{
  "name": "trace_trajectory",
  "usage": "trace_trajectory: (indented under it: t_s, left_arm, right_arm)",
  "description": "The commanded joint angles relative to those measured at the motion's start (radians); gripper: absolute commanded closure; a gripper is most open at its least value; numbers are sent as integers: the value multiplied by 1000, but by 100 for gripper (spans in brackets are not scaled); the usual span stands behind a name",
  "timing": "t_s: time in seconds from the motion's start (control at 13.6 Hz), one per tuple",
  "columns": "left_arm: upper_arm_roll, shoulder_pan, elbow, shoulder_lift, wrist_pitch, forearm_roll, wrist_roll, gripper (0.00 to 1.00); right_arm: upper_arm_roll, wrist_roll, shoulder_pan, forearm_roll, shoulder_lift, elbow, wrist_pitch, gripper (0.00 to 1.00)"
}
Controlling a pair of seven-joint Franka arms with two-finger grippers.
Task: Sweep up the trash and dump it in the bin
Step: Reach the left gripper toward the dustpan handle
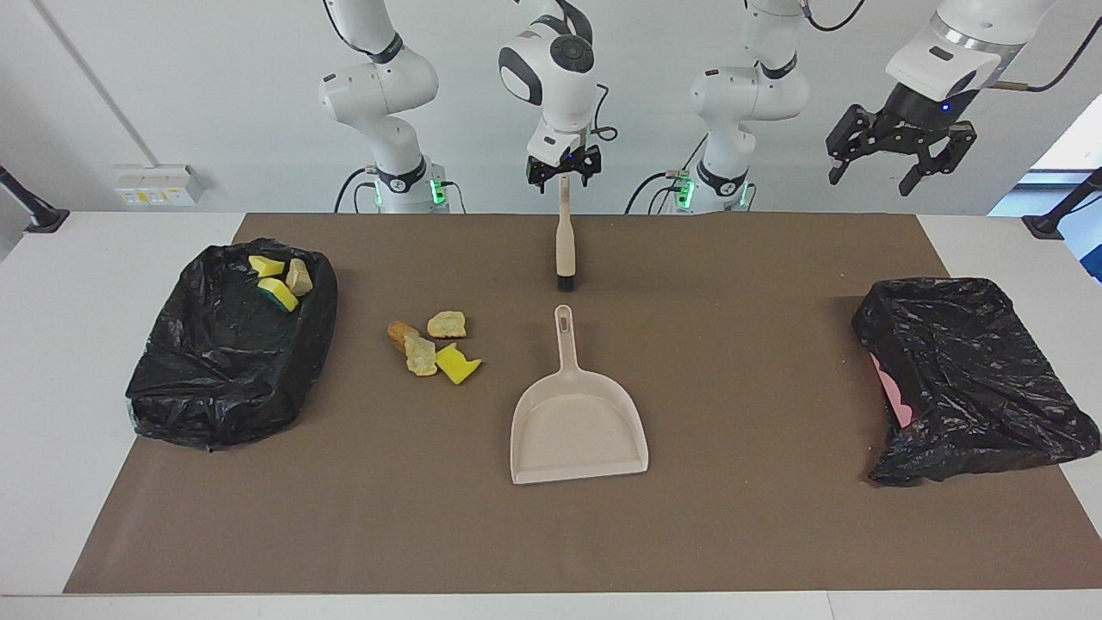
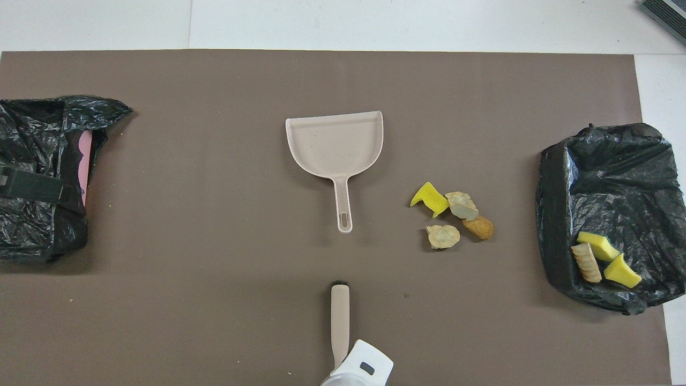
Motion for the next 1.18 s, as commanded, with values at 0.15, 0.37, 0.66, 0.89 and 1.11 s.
trace_trajectory:
  t_s: [0.15,0.37,0.66,0.89,1.11]
  left_arm:
    - [3,-190,-64,45,151,28,-210,0]
    - [2,-296,-77,120,257,23,-366,0]
    - [2,-378,-126,214,408,23,-464,0]
    - [3,-464,-172,312,544,28,-559,0]
    - [2,-519,-172,375,623,28,-635,0]
  right_arm:
    - [-4,59,42,42,5,-72,132,0]
    - [-4,90,78,42,42,-94,184,0]
    - [-3,93,94,42,45,-123,202,0]
    - [-4,93,95,42,45,-125,201,26]
    - [-4,93,95,42,45,-125,202,77]
